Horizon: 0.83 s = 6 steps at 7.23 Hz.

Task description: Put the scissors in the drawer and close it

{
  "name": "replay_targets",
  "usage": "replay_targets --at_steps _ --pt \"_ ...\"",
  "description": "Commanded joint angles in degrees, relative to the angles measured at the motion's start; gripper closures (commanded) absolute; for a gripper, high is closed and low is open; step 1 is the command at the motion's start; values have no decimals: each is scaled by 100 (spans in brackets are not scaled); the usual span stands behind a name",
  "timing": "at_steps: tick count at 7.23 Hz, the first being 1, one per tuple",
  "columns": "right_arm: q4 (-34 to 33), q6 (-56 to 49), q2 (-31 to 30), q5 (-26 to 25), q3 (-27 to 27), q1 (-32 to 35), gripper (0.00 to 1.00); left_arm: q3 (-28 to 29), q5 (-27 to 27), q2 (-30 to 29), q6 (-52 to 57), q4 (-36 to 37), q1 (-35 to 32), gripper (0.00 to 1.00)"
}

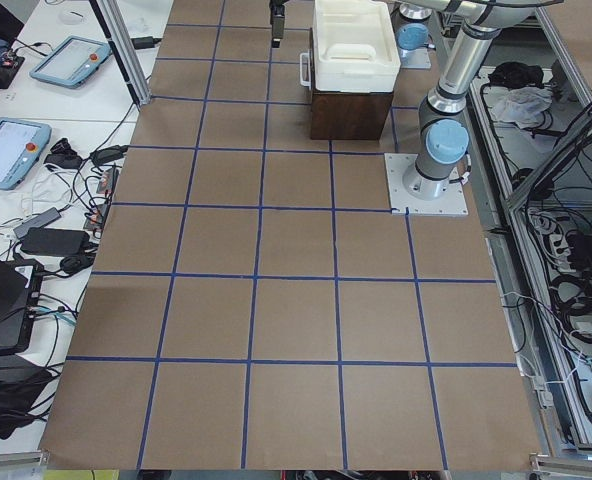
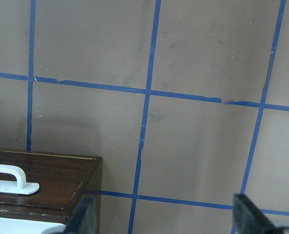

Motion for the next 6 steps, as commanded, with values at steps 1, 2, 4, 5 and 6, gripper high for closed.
replay_targets --at_steps 1,2,4,5,6 --pt "17 2 -23 15 0 0 0 -29 -71 -81 302 263 225 0" --pt "17 -6 -23 15 0 0 0 -29 -54 -152 381 413 225 0" --pt "26 2 -32 23 9 0 0 -99 7 -126 584 441 208 0" --pt "17 2 -32 15 9 0 0 -108 -27 -109 584 337 199 0" --pt "8 2 -24 23 9 0 0 -108 -19 -30 584 -213 181 0"
